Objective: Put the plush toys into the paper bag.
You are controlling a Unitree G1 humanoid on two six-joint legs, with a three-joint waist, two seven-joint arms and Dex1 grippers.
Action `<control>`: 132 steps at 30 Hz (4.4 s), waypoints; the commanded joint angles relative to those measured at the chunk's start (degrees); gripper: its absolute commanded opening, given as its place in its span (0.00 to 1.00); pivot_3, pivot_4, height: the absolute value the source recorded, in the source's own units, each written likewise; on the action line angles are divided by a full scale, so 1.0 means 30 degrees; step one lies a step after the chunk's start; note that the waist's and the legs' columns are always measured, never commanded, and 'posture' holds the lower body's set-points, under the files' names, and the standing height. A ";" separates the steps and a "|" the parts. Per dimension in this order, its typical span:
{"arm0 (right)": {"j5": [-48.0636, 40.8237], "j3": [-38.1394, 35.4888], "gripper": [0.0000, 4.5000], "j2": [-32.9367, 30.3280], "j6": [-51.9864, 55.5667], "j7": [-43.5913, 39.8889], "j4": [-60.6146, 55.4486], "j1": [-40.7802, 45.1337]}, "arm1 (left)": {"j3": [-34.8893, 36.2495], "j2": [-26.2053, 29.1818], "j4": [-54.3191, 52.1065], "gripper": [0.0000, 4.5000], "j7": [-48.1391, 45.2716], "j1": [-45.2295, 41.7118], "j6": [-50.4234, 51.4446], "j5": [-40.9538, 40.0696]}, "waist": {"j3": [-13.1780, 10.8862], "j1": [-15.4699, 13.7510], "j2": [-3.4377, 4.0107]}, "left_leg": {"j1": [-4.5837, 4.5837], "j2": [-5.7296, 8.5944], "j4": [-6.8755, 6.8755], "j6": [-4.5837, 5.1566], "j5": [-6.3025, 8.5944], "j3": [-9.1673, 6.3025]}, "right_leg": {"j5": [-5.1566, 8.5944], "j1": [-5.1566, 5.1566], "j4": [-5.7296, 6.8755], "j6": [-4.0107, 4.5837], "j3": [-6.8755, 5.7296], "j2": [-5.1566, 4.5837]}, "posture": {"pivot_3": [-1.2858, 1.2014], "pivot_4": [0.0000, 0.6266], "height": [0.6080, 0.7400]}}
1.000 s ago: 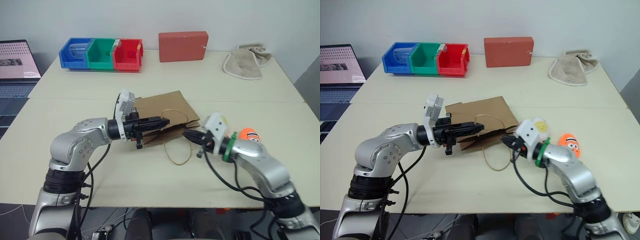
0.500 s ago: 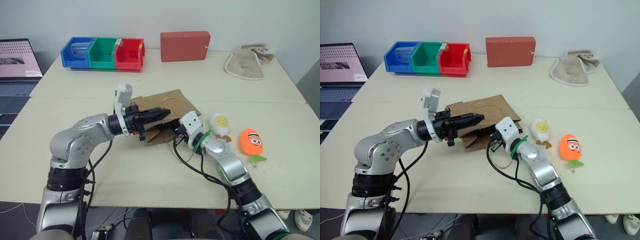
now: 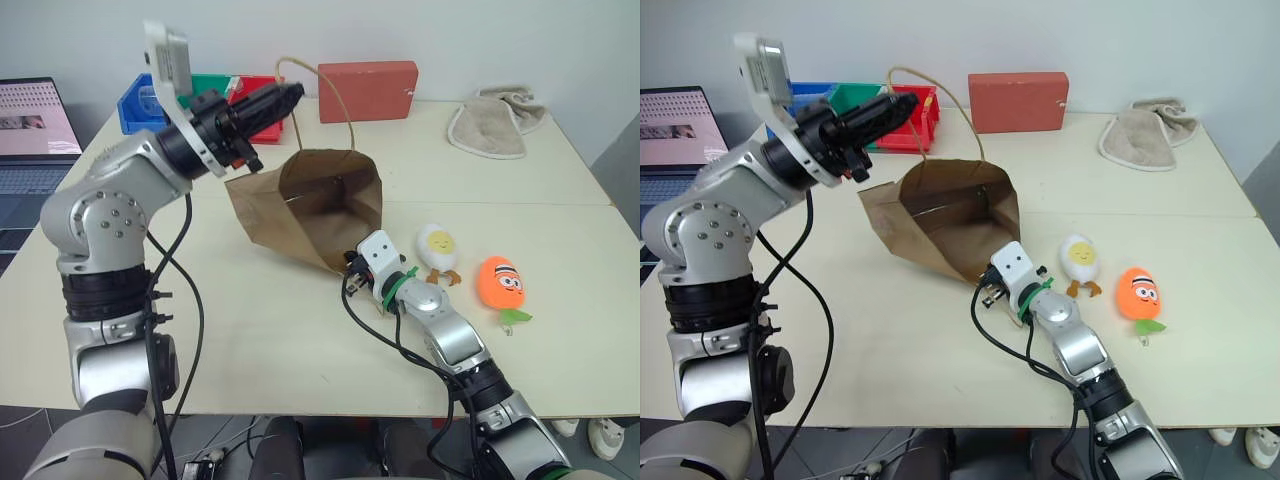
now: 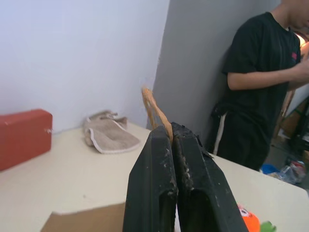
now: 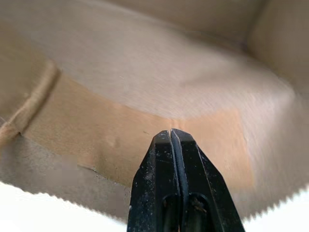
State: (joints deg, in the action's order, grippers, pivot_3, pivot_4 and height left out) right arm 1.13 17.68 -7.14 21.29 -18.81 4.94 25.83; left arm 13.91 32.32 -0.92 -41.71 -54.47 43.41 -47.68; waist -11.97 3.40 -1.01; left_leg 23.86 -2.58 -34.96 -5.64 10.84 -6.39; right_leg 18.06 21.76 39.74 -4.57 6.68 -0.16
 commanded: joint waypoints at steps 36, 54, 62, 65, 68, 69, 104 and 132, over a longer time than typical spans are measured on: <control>-0.3280 -0.4176 0.13 -0.8745 0.4713 -0.7155 -1.1130 -0.1116 | -0.2331 0.0321 -0.5747 0.00 -0.2062 0.8166 -0.0570 0.0290 | -0.0003 -0.0061 -0.0003 | 0.0011 0.0002 0.0003 0.0001 0.0001 0.0023 | 0.0012 0.0023 0.0003 0.0010 0.0025 -0.0001 | 0.52 0.24 1.00; 0.2775 -0.2187 0.65 -1.1925 -0.0239 -0.5711 -0.5346 -0.2394 | -0.1272 0.1316 -0.5687 0.00 -0.2243 0.8466 -0.0287 -0.0750 | -0.0008 -0.0033 -0.0021 | 0.0013 0.0004 -0.0003 0.0004 0.0001 0.0079 | 0.0007 -0.0026 -0.0152 0.0003 0.0073 -0.0014 | 0.52 0.24 1.00; 0.3203 -0.2497 0.10 -1.1074 -0.0856 -0.5270 -0.4228 -0.2012 | -0.0932 0.1434 -0.5781 0.00 -0.2017 0.8603 -0.0216 -0.0929 | -0.0008 -0.0033 -0.0022 | 0.0012 0.0001 0.0003 0.0004 0.0002 0.0067 | 0.0006 -0.0027 -0.0151 0.0003 0.0063 -0.0012 | 0.52 0.24 1.00; 0.2209 -0.3276 0.01 -1.1424 -0.1657 -0.6094 -0.4299 -0.2067 | -0.0633 0.1487 -0.5482 0.00 -0.1933 0.8449 -0.0228 -0.0908 | -0.0009 -0.0037 -0.0022 | 0.0008 0.0001 0.0000 0.0004 0.0001 0.0069 | 0.0006 -0.0035 -0.0151 0.0003 0.0064 -0.0012 | 0.52 0.24 1.00; -0.0181 -0.4467 0.01 -1.1682 -0.1286 -0.8028 -0.5696 -0.1923 | -0.0540 0.1740 -0.5301 0.00 -0.2207 0.8414 -0.0231 -0.0854 | -0.0012 -0.0036 -0.0020 | 0.0011 0.0002 0.0000 0.0004 0.0001 0.0069 | 0.0005 -0.0034 -0.0150 0.0002 0.0064 -0.0013 | 0.52 0.24 1.00; -0.1090 -0.4691 0.01 -1.2037 -0.1055 -0.9064 -0.6518 -0.1922 | -0.0495 0.1810 -0.5265 0.00 -0.2274 0.8379 -0.0183 -0.0907 | -0.0012 -0.0036 -0.0020 | 0.0011 0.0001 0.0003 0.0004 0.0002 0.0068 | 0.0006 -0.0031 -0.0150 0.0003 0.0064 -0.0012 | 0.52 0.24 1.00; 0.0288 0.2008 0.72 -0.2761 0.3327 -0.5737 -0.3715 0.5750 | -0.0827 0.1006 -0.5508 0.00 -0.2111 0.7409 0.0719 -0.2144 | -0.0012 -0.0027 -0.0036 | 0.0032 -0.0010 0.0025 -0.0001 -0.0002 -0.0001 | -0.0004 0.0020 -0.0056 0.0022 -0.0017 -0.0009 | 0.52 0.24 1.00; 0.0247 -0.6865 0.86 -1.9388 0.1056 -1.1284 -0.7146 -0.7688 | -0.1375 0.0339 -0.4483 0.00 -0.2370 0.7229 -0.0027 -0.1125 | -0.0014 -0.0182 -0.0042 | 0.0006 0.0006 -0.0022 0.0014 0.0005 0.0075 | 0.0003 -0.0100 -0.0248 0.0006 0.0050 -0.0028 | 0.52 0.24 1.00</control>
State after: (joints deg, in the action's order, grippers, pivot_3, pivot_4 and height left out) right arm -0.92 -3.51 -65.00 28.21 -54.46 -17.89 2.61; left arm 9.21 33.02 -12.75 -48.43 -32.52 44.34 -50.92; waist -12.02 2.85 -1.14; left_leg 23.88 -2.55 -35.07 -5.59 10.86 -6.13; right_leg 18.07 21.46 38.98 -4.55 6.87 -0.25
